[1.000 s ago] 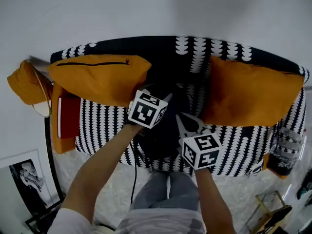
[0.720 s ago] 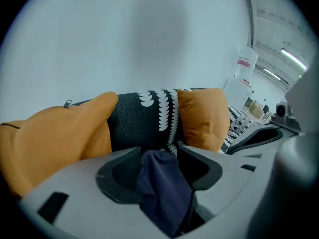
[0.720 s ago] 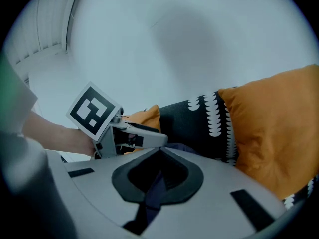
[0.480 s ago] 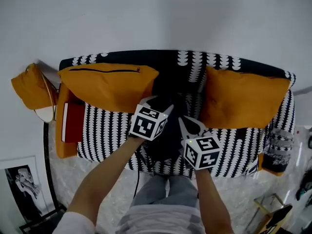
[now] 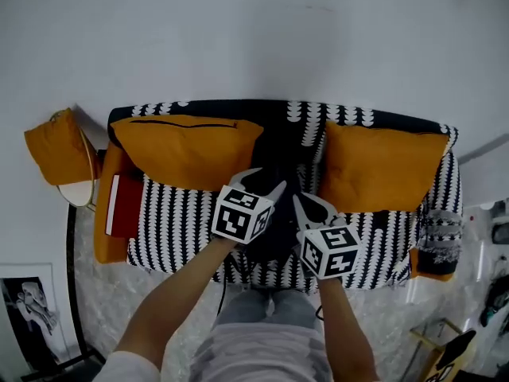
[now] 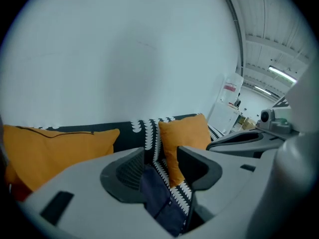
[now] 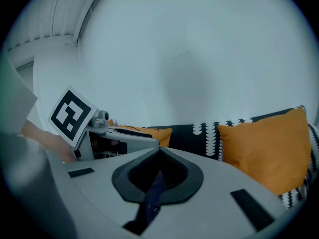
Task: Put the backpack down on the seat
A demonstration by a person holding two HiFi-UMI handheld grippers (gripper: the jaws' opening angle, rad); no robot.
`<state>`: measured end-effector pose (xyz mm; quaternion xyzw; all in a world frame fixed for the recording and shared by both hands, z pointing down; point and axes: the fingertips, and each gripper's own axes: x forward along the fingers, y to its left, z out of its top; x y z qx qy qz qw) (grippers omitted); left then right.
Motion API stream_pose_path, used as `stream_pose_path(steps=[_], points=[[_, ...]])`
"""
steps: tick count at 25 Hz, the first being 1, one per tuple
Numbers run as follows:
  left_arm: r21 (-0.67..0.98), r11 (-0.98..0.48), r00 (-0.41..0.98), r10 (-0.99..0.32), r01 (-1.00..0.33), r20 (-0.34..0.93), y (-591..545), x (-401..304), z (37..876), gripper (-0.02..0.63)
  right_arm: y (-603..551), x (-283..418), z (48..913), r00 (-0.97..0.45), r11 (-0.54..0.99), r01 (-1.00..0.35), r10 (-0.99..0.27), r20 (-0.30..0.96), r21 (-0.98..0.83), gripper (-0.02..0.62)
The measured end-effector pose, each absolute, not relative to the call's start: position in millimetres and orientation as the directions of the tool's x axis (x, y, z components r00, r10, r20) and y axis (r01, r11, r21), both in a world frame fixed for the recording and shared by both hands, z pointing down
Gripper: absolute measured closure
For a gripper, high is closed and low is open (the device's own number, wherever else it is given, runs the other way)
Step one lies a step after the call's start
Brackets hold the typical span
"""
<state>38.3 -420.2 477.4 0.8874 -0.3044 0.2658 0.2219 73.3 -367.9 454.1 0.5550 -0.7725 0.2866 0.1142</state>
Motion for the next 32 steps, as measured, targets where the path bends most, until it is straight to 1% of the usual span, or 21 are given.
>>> stream_pose_path(steps=[6, 11, 15, 18, 23, 32], points=[[0.258, -0.687, 0.693, -0.484, -0.679, 0.534, -397.5, 28.5, 429.9, 0.408, -351.3, 71.5, 406.2, -0.334, 0.235, -0.936, -0.828, 0.451, -0.262, 0.594], [0.234, -0.695, 0.697, -0.514, -0.68, 0.501, -381.1, 23.5, 396.7, 0.425, -340.3, 67.1, 374.4, -0.336, 0.252, -0.937, -0.84, 0.426, -0.241, 0.594], [0.222, -0.686, 0.693, -0.548, -0.693, 0.469, -369.7, 17.0, 371.5, 0.48, -336.4, 62.2, 348.2, -0.342, 0.272, -0.936, -0.851, 0.398, -0.223, 0.594], [0.238, -0.681, 0.705, -0.565, -0.692, 0.429, -359.8, 16.5, 352.0, 0.495, -332.0, 55.6, 330.9, -0.355, 0.289, -0.931, -0.857, 0.374, -0.223, 0.594], [0.226, -0.688, 0.71, -0.583, -0.69, 0.395, -347.6, 16.9, 333.2, 0.573, -327.6, 46.8, 314.2, -0.369, 0.31, -0.927, -0.857, 0.361, -0.212, 0.594], [0.214, -0.684, 0.707, -0.606, -0.697, 0.364, -341.4, 12.0, 318.2, 0.597, -329.5, 32.8, 303.5, -0.389, 0.348, -0.921, -0.851, 0.352, -0.176, 0.594]])
